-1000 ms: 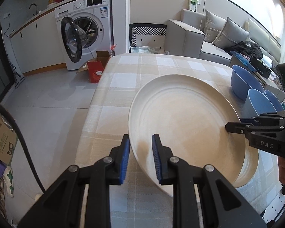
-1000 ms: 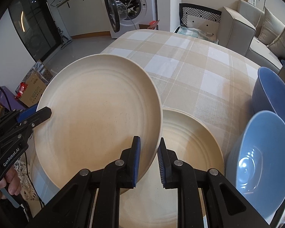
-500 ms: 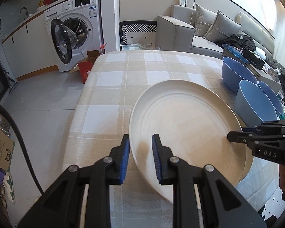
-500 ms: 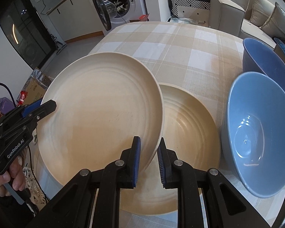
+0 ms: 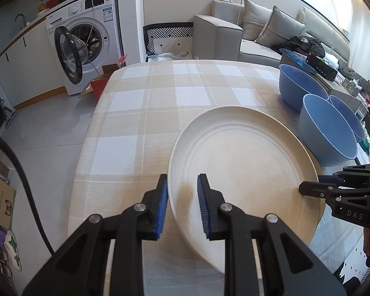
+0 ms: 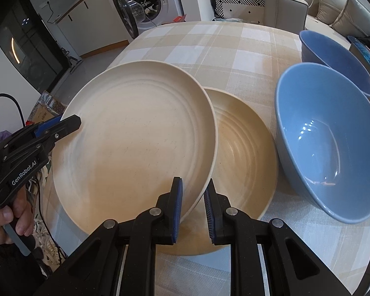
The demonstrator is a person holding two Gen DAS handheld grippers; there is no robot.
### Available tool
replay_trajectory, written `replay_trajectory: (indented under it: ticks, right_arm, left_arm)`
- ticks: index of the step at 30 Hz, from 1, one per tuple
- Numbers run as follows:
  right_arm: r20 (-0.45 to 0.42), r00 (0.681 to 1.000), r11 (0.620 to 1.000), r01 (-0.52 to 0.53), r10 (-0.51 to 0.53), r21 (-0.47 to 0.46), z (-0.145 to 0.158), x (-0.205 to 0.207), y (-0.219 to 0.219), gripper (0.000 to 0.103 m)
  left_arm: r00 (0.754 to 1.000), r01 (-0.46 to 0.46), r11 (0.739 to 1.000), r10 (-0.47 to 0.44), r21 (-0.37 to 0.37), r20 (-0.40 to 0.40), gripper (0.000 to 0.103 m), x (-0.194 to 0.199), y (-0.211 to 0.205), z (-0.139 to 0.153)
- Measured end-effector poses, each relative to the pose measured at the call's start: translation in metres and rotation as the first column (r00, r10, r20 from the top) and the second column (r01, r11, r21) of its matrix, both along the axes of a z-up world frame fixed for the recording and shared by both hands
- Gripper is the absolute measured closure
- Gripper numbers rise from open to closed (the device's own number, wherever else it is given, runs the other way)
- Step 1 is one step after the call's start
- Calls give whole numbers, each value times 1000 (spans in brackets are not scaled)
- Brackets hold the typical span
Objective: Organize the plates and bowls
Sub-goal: 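Lower the cream plate onto the stack and open both grippers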
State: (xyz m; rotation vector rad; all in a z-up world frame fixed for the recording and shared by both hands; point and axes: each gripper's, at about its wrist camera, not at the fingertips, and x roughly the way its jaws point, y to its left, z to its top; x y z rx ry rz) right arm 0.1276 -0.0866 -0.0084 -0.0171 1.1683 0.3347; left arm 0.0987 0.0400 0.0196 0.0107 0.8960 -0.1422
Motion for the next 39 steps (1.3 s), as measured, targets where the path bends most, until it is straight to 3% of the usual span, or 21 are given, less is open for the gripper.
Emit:
replay_trajectory:
  ticks: [22, 39]
  right_arm:
    - [7, 998, 997, 60, -60, -40, -2, -13, -32, 85]
    - [41, 998, 995, 53, -49, -87, 7, -22, -35, 82]
  left_arm:
    - [997, 74, 997, -73, 38, -38, 81, 22, -41, -18]
    - [995, 92, 992, -89, 88, -39, 81, 25, -56, -23]
